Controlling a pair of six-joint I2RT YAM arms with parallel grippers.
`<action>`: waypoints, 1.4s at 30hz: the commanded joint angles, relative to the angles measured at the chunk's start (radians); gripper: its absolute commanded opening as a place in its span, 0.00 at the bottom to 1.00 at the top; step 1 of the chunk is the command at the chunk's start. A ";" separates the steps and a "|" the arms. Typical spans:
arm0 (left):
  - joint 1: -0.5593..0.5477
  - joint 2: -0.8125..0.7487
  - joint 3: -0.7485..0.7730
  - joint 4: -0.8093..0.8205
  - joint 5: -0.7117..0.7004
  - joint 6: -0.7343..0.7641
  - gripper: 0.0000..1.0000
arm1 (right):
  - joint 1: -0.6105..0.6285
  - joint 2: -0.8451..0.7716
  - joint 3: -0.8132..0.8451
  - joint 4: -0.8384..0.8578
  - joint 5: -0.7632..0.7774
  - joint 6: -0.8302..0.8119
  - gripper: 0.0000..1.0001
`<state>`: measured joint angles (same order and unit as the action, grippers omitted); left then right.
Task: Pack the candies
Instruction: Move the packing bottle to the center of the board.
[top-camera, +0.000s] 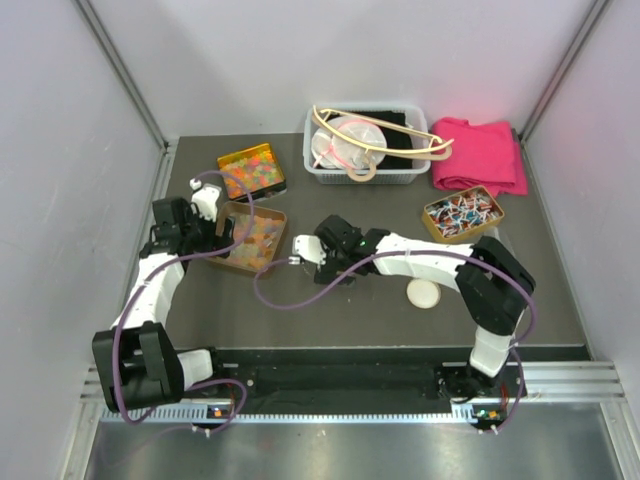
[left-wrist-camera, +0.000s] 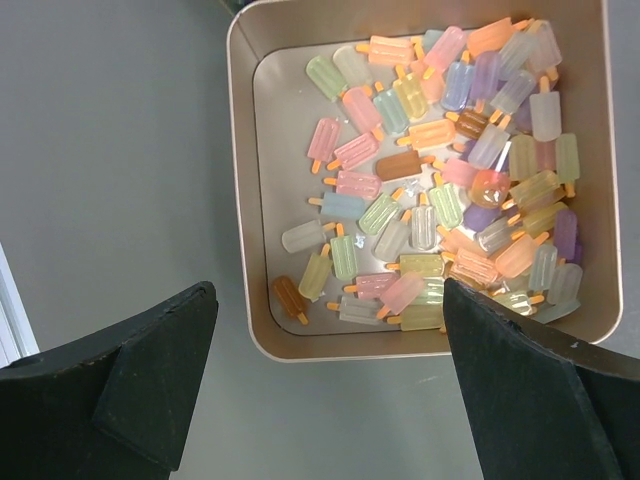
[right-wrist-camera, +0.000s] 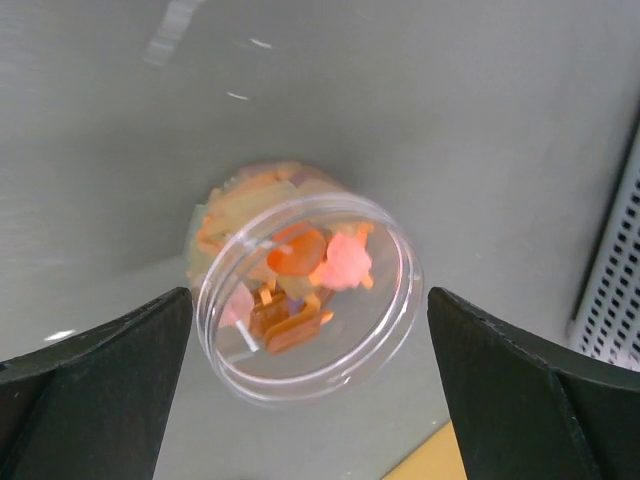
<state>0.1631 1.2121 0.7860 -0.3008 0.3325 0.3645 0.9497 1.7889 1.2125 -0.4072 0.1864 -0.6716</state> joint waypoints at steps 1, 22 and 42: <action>0.001 -0.026 0.051 0.012 0.046 -0.012 0.99 | -0.045 0.010 0.055 0.037 0.027 -0.032 0.99; -0.118 0.000 0.139 -0.020 0.250 0.045 0.99 | -0.161 -0.428 -0.135 -0.232 -0.149 -0.010 0.99; -0.596 0.192 0.334 0.068 0.134 0.048 0.99 | -0.368 -0.553 -0.557 -0.167 -0.300 -0.013 0.65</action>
<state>-0.4202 1.4166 1.0996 -0.2855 0.4801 0.4026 0.5865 1.2324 0.6804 -0.6254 -0.0780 -0.7021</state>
